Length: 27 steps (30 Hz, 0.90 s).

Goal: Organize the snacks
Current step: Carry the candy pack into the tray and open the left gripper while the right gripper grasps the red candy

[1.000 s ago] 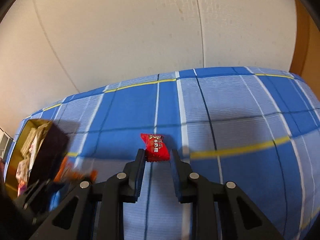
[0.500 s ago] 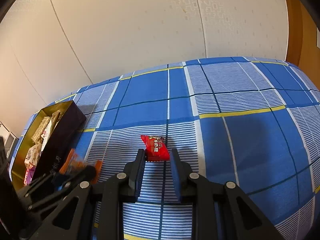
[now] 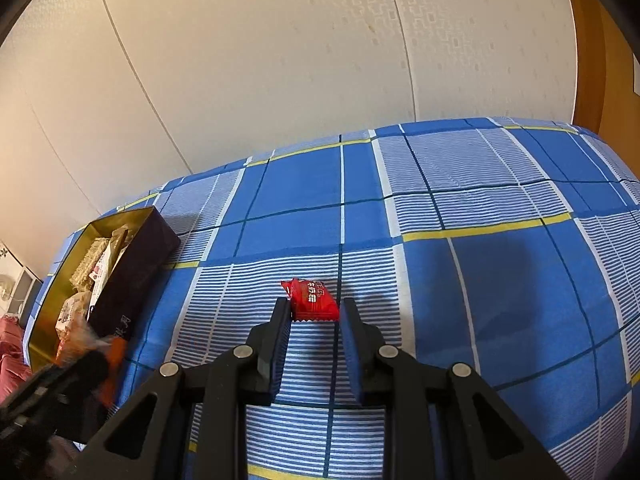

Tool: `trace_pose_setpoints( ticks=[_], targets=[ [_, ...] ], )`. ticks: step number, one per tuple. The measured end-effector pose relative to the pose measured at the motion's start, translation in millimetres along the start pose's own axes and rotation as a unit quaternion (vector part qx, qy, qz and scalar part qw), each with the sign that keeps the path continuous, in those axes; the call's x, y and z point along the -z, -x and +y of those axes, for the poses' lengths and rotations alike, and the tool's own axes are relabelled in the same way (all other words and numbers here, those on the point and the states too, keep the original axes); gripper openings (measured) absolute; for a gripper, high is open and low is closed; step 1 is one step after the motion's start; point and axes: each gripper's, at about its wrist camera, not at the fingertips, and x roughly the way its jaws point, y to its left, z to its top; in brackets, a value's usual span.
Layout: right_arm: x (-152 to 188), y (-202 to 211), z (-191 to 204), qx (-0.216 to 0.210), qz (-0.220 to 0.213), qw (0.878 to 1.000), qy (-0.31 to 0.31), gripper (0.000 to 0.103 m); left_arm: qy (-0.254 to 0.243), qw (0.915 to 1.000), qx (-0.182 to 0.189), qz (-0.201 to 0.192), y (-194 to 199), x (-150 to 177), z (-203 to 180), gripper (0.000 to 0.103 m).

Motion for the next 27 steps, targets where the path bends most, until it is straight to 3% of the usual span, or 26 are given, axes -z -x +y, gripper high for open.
trace_pose_setpoints(
  ticks=[5, 11, 17, 22, 27],
  targets=[
    [-1, 4, 5, -0.008, -0.006, 1.000, 0.004, 0.025, -0.005, 0.9997, -0.015, -0.020, 29, -17, 25, 0.033],
    [0, 9, 9, -0.030, -0.011, 0.999, 0.002, 0.025, 0.034, 0.9974, -0.061, -0.017, 46, -28, 92, 0.033],
    [1, 9, 12, -0.037, -0.011, 0.999, -0.002, 0.024, 0.085, 0.9885, -0.125, 0.000, 56, -29, 161, 0.033],
    [1, 10, 18, -0.038, -0.013, 0.999, 0.005, 0.024, 0.113, 0.9756, -0.186, 0.028, 55, -22, 203, 0.033],
    [1, 12, 22, -0.044, -0.019, 0.999, 0.009, 0.024, 0.118, 0.9717, -0.203, 0.028, 54, -10, 228, 0.033]
  ],
)
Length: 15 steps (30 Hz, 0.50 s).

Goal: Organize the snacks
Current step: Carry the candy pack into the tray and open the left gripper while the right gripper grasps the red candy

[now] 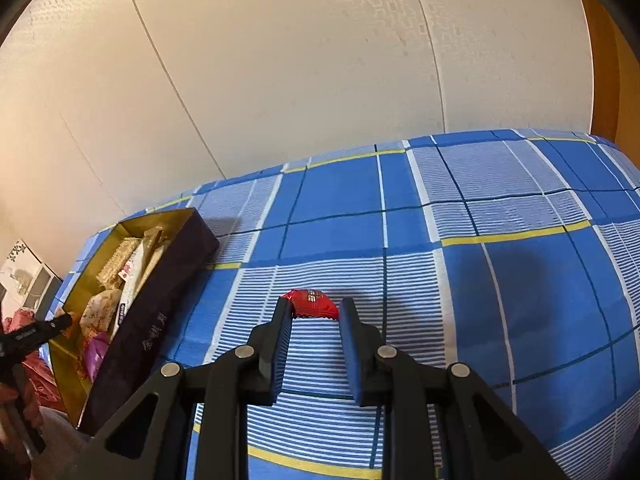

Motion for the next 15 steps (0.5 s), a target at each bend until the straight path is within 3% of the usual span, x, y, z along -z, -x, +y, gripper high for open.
trace_pose_setpoints(
  ticks=[13, 15],
  targets=[
    [0, 14, 2, -0.022, -0.022, 0.999, -0.015, 0.024, -0.005, 0.9996, -0.025, -0.010, -5, 3, 8, 0.038],
    [1, 15, 4, -0.024, -0.023, 0.999, -0.014, 0.024, -0.018, 0.9993, -0.030, -0.015, -3, 4, 6, 0.053]
  ],
)
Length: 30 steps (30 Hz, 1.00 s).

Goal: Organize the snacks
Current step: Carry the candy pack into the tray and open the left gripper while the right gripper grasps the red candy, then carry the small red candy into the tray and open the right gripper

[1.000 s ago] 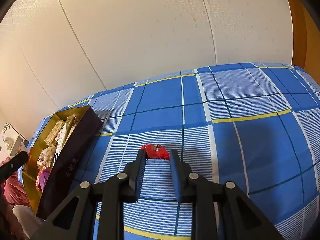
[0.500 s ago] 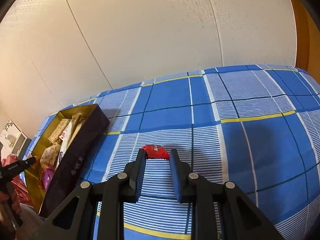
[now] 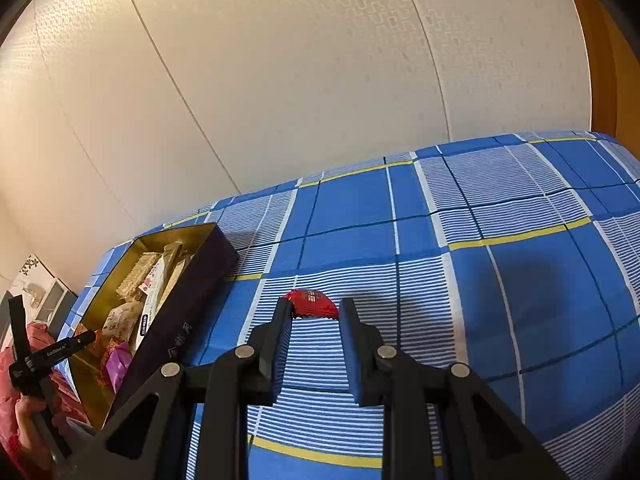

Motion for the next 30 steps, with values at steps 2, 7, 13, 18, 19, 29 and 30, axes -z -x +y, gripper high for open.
trace_pose_setpoints(
  ticks=[2, 7, 13, 18, 19, 29, 30],
  targets=[
    [0, 1, 3, -0.001, -0.001, 1.000, 0.004, 0.024, -0.006, 0.9998, -0.012, -0.014, 4, 0, -2, 0.095],
    [3, 4, 11, -0.009, -0.004, 1.000, 0.008, 0.024, 0.022, 0.9991, -0.012, -0.035, 11, -1, 9, 0.094],
    [6, 16, 32, -0.034, -0.015, 0.999, 0.018, 0.024, 0.034, 0.9976, -0.008, -0.060, 23, 0, 14, 0.094],
    [6, 24, 56, -0.058, -0.020, 0.998, 0.032, 0.024, 0.016, 0.9975, -0.014, -0.068, 27, 2, 8, 0.094],
    [6, 25, 61, -0.063, -0.020, 0.997, 0.036, 0.024, 0.013, 0.9975, -0.012, -0.068, 28, 2, 7, 0.094],
    [12, 21, 112, -0.087, 0.006, 0.993, 0.074, 0.024, 0.001, 0.9969, -0.009, -0.079, 35, 3, 5, 0.095],
    [13, 18, 120, -0.090, 0.011, 0.993, 0.081, 0.024, 0.001, 0.9968, -0.010, -0.079, 35, 4, 6, 0.095]
  ],
)
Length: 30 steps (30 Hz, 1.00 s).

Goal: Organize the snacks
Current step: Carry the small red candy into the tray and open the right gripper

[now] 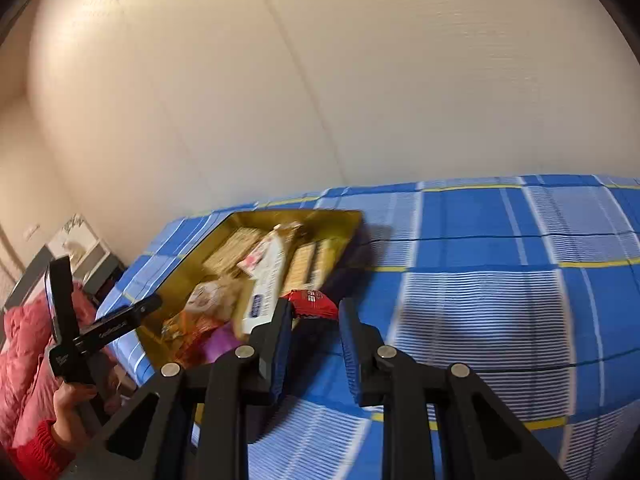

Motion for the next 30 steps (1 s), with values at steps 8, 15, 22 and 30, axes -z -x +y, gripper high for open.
trace_pose_setpoints(
  ticks=[8, 15, 22, 30],
  targets=[
    [4, -36, 62, 0.006, 0.049, 0.996, 0.074, 0.024, -0.011, 0.9999, -0.001, -0.006, 6, 2, 2, 0.095],
    [13, -67, 88, 0.058, 0.087, 0.988, 0.114, 0.024, -0.016, 0.9998, 0.008, -0.001, 7, 6, 2, 0.095],
    [18, -83, 95, 0.100, 0.095, 0.980, 0.145, 0.024, -0.027, 0.9995, 0.014, -0.008, 12, 9, -2, 0.095],
    [19, -90, 89, 0.121, 0.106, 0.975, 0.155, 0.024, -0.031, 0.9994, 0.017, -0.005, 12, 10, -6, 0.095]
  ],
)
